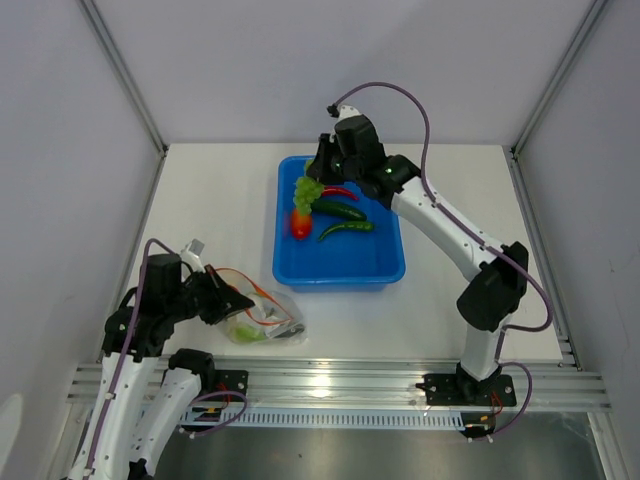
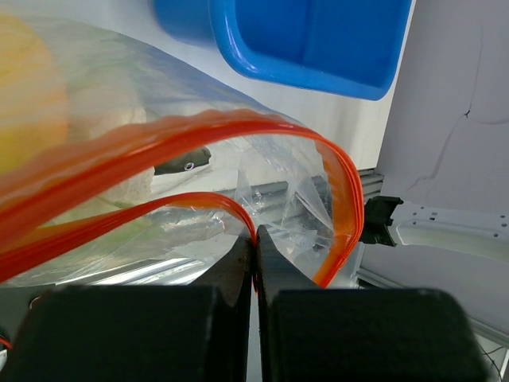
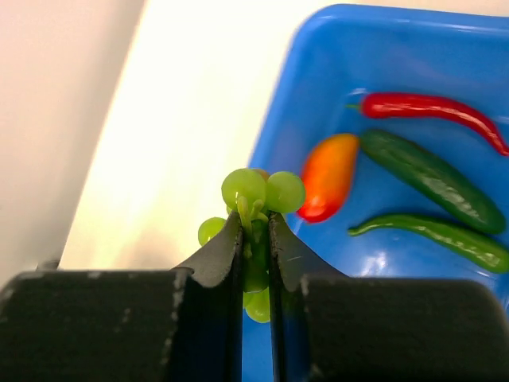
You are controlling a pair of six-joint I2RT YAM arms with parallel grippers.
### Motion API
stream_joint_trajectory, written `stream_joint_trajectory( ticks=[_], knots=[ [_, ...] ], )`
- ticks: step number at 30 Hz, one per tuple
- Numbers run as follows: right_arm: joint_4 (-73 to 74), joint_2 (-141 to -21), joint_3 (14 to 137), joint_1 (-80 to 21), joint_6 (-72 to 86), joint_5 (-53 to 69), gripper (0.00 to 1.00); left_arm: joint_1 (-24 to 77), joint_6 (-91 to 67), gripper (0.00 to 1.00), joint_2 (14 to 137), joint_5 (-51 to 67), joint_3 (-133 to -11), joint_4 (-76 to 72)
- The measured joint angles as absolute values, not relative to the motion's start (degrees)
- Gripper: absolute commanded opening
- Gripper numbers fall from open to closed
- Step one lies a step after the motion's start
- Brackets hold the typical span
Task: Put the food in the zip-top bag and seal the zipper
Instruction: Pick up the fake fruit from the bin, then place the fake fruit in the zipper food storage bag.
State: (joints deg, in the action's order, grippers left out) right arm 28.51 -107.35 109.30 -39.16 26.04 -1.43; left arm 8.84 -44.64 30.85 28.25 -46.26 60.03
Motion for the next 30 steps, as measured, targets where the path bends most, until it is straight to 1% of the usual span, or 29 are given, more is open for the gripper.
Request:
stream_joint_trajectory(
  ticks=[9, 15, 19, 30],
  knots=[
    [30.06, -100.20, 108.84, -44.36, 20.78, 6.68, 0.00, 8.84, -45.06, 0.01, 30.85, 28.25, -46.26, 59.16],
    [29.50, -92.49, 104.97, -50.74, 16.73, 12.12, 0.00, 8.84, -45.08, 0.01, 31.03, 28.25, -46.72, 59.24],
    [28.18, -89.32, 104.79, -53.43, 14.92, 17.37, 0.00, 8.84, -45.10, 0.01, 31.33, 28.25, -48.60, 59.55],
    [27.27, -88.09, 102.67, -56.97, 13.65, 27.77, 0.00, 8.84, -45.12, 0.00, 32.88, 28.25, -52.95, 60.58]
  ],
)
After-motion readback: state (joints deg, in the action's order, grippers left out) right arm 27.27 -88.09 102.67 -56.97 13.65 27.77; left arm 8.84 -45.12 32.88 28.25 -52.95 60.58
